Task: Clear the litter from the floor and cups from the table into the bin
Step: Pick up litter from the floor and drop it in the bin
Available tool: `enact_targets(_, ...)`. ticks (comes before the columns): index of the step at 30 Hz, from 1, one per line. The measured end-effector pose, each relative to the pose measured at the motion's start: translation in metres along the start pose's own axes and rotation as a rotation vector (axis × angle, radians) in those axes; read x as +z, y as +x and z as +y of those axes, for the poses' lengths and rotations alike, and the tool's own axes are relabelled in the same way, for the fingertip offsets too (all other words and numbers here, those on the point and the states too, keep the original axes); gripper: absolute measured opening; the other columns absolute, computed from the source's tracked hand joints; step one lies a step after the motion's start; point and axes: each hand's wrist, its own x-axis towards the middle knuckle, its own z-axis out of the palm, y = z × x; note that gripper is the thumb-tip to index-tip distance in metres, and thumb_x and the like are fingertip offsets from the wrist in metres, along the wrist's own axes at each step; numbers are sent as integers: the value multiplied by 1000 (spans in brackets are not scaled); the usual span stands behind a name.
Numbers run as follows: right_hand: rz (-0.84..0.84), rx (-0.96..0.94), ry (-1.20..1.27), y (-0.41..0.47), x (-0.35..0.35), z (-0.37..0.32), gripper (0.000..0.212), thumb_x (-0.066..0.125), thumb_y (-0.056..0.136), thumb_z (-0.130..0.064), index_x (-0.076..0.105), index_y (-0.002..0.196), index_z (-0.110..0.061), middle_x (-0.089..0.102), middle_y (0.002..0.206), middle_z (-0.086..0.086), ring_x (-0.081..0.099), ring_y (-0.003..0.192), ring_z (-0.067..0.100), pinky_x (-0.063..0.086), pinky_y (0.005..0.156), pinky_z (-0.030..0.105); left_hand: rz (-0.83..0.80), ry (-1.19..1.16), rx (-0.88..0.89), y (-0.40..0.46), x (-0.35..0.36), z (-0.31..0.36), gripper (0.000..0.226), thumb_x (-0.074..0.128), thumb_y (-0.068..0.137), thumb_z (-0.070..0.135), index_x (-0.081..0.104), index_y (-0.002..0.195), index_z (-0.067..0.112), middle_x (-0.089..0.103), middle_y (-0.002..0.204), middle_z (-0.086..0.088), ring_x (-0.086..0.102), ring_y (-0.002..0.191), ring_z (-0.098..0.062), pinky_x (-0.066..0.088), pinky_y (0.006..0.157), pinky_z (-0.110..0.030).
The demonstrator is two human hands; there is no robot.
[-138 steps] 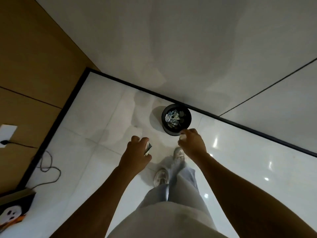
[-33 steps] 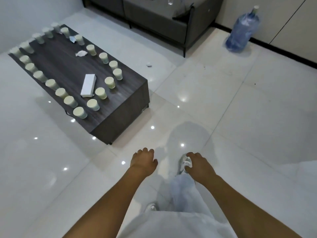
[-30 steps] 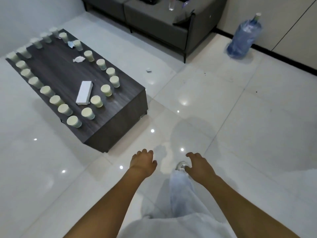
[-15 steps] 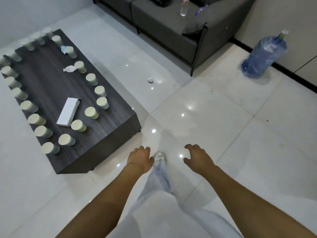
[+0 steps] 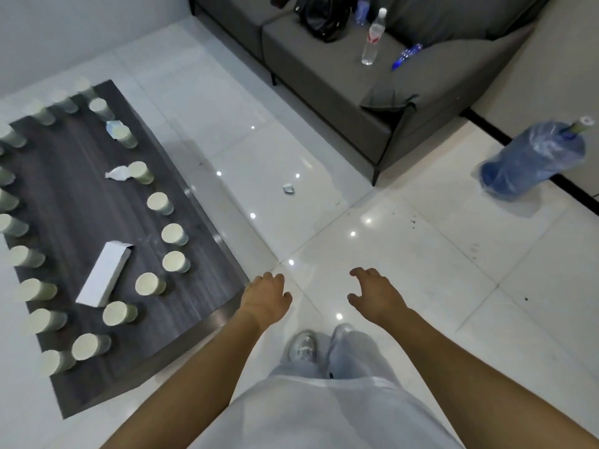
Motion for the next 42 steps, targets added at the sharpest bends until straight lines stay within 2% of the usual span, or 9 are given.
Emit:
enact_targets(11, -119, -153, -143, 184, -133, 0, 55, 55, 93, -29, 36, 143, -20, 43, 139, 9, 49, 119, 29, 48, 92, 36, -39, -205, -224, 144, -88, 46, 44, 40, 97, 37, 45, 133, 13, 50, 128, -10, 50, 115, -28, 44, 97, -38)
enact_targets(15, -177, -213, -237, 245, -173, -18, 54, 54, 93, -27, 36, 143, -20, 41, 138, 10, 47, 120, 30, 48, 91, 36, 7, -304, -288, 188, -118, 53, 43, 41, 97, 37, 46, 132, 13, 52, 126, -10, 51, 114, -27, 44, 95, -39)
enact_targets(19, -245, -266, -292, 307, -194, -46, 53, 54, 93, -27, 36, 142, -20, 40, 139, 10, 46, 121, 31, 47, 93, 36, -15, -388, -374, 226, -137, 41, 42, 43, 96, 38, 47, 131, 13, 52, 125, -10, 52, 112, -27, 45, 94, -38)
enact_targets(29, -344, -260, -341, 470, -221, -142, 52, 55, 92, -25, 38, 140, -18, 43, 136, 11, 46, 119, 33, 47, 93, 38, -77, -485, -461, 356, -198, -43, 43, 45, 96, 38, 47, 132, 14, 52, 124, -9, 54, 109, -26, 48, 93, -37)
enact_targets(35, -325, -267, -299, 568, -219, -188, 54, 55, 91, -23, 37, 142, -18, 41, 137, 11, 44, 119, 33, 46, 87, 38, -28, -503, -468, 445, -234, -86, 41, 46, 96, 34, 49, 131, 11, 54, 123, -13, 53, 110, -30, 46, 93, -39)
enact_targets(40, -376, -241, -329, 667, -171, -187, 54, 56, 93, -25, 35, 142, -19, 40, 139, 10, 44, 122, 33, 45, 92, 39, -4, -570, -543, 533, -202, -114, 40, 47, 96, 33, 49, 131, 13, 53, 126, -10, 52, 111, -28, 47, 94, -39)
enact_targets(42, -376, -225, -339, 716, -134, -173, 53, 55, 92, -24, 36, 142, -19, 40, 139, 10, 44, 122, 33, 45, 92, 39, -6, -595, -594, 577, -164, -126, 40, 47, 96, 32, 49, 130, 13, 53, 127, -10, 52, 112, -29, 47, 94, -39)
